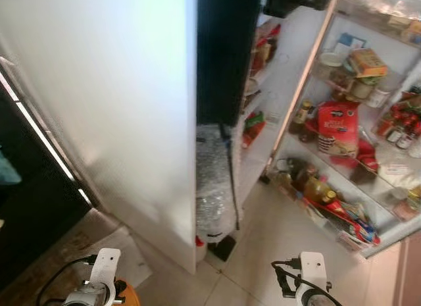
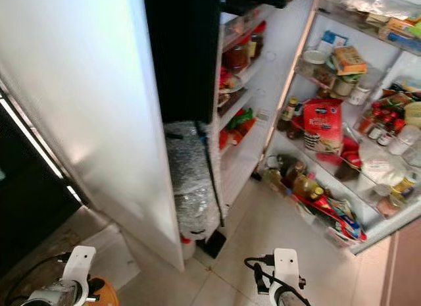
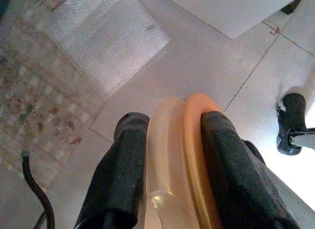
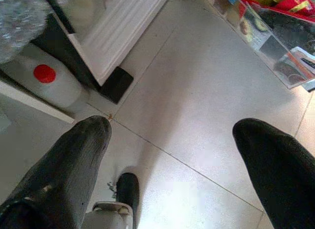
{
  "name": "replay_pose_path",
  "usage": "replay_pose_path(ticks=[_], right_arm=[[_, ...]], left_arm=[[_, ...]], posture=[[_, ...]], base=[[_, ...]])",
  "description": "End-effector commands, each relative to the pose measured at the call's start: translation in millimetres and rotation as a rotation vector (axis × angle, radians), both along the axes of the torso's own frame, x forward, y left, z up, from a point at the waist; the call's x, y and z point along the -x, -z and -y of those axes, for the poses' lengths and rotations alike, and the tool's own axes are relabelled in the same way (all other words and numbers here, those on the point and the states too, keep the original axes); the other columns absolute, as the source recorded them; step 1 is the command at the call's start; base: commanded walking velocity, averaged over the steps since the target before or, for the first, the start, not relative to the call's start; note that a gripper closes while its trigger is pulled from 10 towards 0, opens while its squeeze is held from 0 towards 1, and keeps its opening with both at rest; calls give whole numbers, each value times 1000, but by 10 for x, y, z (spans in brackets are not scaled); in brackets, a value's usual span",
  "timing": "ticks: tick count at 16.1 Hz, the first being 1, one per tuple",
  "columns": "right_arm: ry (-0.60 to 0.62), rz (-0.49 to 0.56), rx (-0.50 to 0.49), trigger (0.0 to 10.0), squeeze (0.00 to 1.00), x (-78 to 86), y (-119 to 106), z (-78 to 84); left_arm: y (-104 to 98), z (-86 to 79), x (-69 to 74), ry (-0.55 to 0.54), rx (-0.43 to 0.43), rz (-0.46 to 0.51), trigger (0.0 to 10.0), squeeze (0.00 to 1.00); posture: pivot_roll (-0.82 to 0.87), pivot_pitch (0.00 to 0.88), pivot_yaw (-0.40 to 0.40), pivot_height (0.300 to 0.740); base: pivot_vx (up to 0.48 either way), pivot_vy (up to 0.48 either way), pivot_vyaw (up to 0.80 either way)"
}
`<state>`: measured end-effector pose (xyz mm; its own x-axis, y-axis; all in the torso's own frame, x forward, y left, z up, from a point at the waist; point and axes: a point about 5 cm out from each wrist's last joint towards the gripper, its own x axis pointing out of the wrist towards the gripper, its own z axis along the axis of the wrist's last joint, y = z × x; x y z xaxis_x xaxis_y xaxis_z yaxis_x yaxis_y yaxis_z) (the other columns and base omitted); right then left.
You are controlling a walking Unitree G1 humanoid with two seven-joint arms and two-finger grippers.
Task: Restocking fridge
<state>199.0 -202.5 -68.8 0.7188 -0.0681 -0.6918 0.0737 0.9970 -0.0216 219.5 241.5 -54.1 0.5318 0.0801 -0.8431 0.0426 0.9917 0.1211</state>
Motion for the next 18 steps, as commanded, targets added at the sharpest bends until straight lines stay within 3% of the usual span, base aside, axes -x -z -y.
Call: replay_pose_path(ticks=[1, 15, 18], right_arm=[[0, 25, -6, 10000, 0, -77, -42, -15], [-20, 32, 9, 10000, 0, -93, -52, -29], [-28, 28, 25, 10000, 0, -93, -52, -20]], left_arm=[[39, 25, 50, 13, -3, -41, 10000, 0], [32, 29, 38, 16, 7, -46, 10000, 0], [32, 30, 38, 17, 10, -46, 10000, 0]], posture=[[-90, 80, -28, 740], [-90, 98, -25, 740], [-90, 98, -25, 740]], base=[[0, -322, 0], [0, -354, 0], [0, -380, 800]])
